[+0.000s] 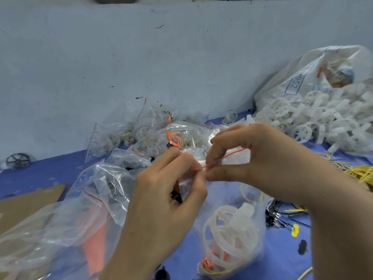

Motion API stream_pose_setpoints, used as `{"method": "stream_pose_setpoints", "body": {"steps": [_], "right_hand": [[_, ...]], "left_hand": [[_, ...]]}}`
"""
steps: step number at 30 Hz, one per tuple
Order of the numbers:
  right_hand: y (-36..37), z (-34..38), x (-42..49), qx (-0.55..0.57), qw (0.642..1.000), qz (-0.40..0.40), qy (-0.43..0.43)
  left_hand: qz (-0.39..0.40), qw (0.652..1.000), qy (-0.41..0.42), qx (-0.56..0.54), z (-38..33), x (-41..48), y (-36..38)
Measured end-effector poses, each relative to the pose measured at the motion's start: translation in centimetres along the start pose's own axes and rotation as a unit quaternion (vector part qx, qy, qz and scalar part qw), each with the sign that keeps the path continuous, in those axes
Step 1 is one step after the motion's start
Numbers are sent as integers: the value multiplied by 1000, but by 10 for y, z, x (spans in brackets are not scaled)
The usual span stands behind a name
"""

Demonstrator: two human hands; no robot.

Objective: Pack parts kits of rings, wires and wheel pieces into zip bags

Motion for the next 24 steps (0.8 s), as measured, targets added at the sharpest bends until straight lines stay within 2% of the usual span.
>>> {"method": "stream_pose_setpoints", "body": {"steps": [3, 11, 17, 24], "right_hand": [[-5, -7, -3, -3, 1000, 7, 19], [-3, -3, -4, 2, 1000, 3, -3], [-1, -1, -4, 9, 999, 46, -20], [3, 0, -1, 4, 999, 36, -16]], "left_hand": [[-3, 1000, 4, 14, 1, 1, -2], [22, 1000, 14, 10, -1, 1, 1], [25, 1000, -3, -16, -1, -1, 1], [29, 999, 14, -5, -1, 0, -3]]}}
Point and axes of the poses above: each hand's wrist, its own x-axis towards the middle knuckle, its own y-axis out of the palm, z = x × y, the point moved 4 cm from there along x, towards the middle knuckle, and after that the axes turned 9 degrees about -y, right-handed, at the moved point
